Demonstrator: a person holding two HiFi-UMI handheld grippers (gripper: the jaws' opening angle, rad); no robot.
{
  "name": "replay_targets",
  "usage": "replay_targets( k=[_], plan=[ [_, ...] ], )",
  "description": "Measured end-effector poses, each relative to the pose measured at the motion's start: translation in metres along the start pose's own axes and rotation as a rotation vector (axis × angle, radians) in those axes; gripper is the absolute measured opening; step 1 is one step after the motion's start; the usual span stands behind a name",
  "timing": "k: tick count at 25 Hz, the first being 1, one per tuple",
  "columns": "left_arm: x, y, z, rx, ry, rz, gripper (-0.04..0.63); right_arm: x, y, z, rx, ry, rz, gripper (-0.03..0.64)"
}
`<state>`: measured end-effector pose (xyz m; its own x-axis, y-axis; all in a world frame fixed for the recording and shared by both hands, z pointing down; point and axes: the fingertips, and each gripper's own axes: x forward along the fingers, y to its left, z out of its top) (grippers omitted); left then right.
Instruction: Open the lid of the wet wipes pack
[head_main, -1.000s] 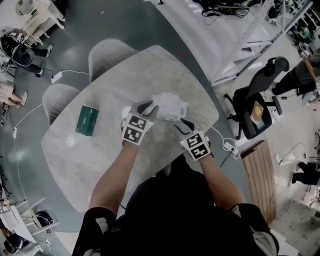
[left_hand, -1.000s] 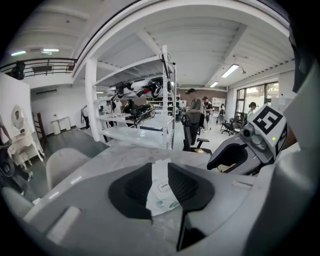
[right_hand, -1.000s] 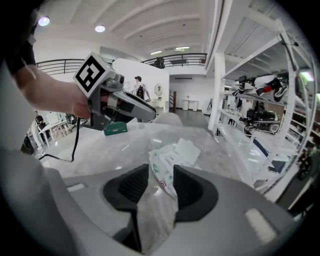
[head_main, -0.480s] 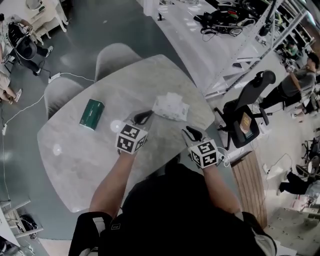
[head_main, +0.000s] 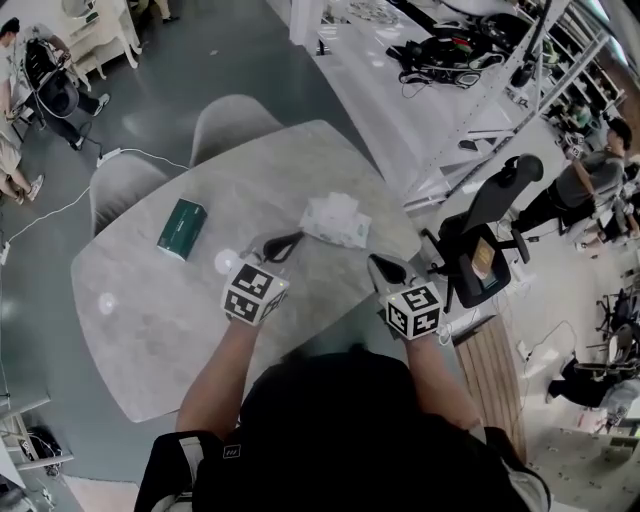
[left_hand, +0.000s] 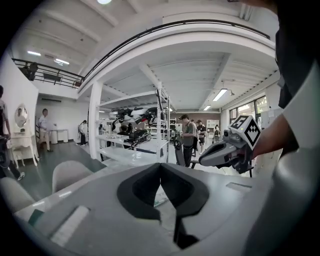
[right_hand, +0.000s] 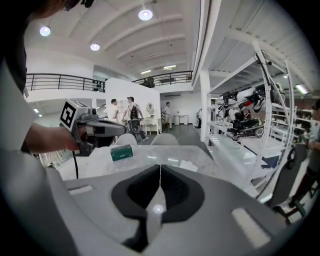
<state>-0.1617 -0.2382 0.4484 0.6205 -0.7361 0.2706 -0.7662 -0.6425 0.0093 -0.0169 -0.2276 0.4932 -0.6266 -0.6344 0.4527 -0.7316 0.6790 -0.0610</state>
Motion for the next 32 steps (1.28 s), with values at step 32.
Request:
replay_targets(
  k=[32],
  plan=[
    [0.055, -0.041, 0.105, -0.024, -0.065, 0.259, 0.011, -0.099, -0.121, 0.073, -0.004, -0.271, 0.099, 0.003]
  ],
)
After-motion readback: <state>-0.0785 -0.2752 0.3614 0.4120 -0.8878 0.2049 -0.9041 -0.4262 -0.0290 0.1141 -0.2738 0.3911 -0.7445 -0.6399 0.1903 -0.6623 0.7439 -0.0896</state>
